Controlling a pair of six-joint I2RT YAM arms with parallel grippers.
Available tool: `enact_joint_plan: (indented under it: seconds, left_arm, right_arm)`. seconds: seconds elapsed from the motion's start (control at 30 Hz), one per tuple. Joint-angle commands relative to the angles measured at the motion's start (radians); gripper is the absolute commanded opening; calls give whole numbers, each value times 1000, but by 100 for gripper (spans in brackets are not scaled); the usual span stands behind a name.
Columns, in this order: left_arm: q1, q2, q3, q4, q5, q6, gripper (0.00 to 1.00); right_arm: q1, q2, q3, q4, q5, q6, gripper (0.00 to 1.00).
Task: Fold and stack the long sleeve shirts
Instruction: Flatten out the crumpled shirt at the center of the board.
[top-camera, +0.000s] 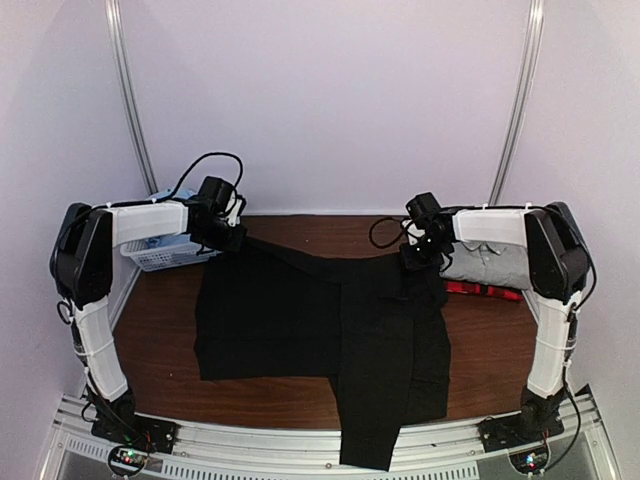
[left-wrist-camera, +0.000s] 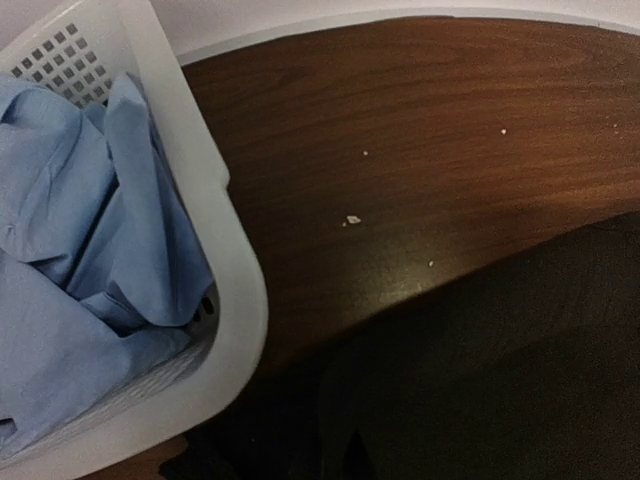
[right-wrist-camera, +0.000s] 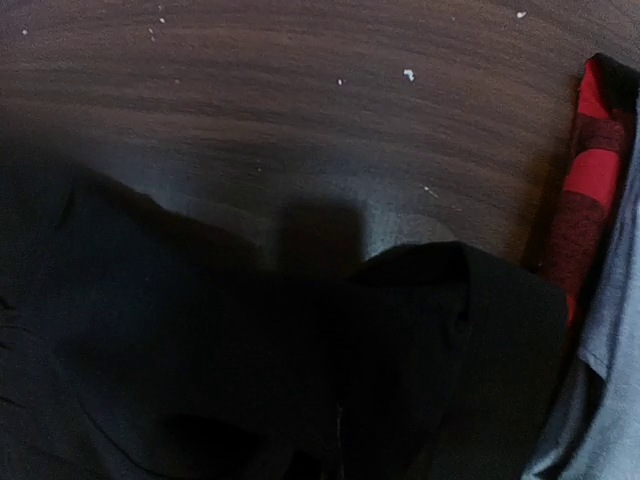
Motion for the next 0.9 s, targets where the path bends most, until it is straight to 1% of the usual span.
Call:
enact_joint_plan:
  seconds: [0.0,0.13,0.4,0.53,0.63,0.77,0.87]
  left_arm:
    - [2,-6,66,119,-28,14,0]
    - [1,12,109,133,-30,43,0]
    - [1,116,224,128,-50,83,0]
    - [1,180,308,93,-70,103,0]
    - [1,218,345,84,-47,119,0]
    - [2,288,398,80,-19,126,5]
    - [3,343,455,77,-26,122,6]
  right_arm:
    - [2,22,70,100,35,-47,0]
    - [-3,21,81,119,121,-66,0]
    - [-35,75,155,74,267,-72,0]
    - [-65,77,156,78,272,-70,0]
    - [-81,81,156,77,289,-71,0]
    - [-92,83,167,57,331,-66,0]
    - [-97,81,164,70,334,-66,0]
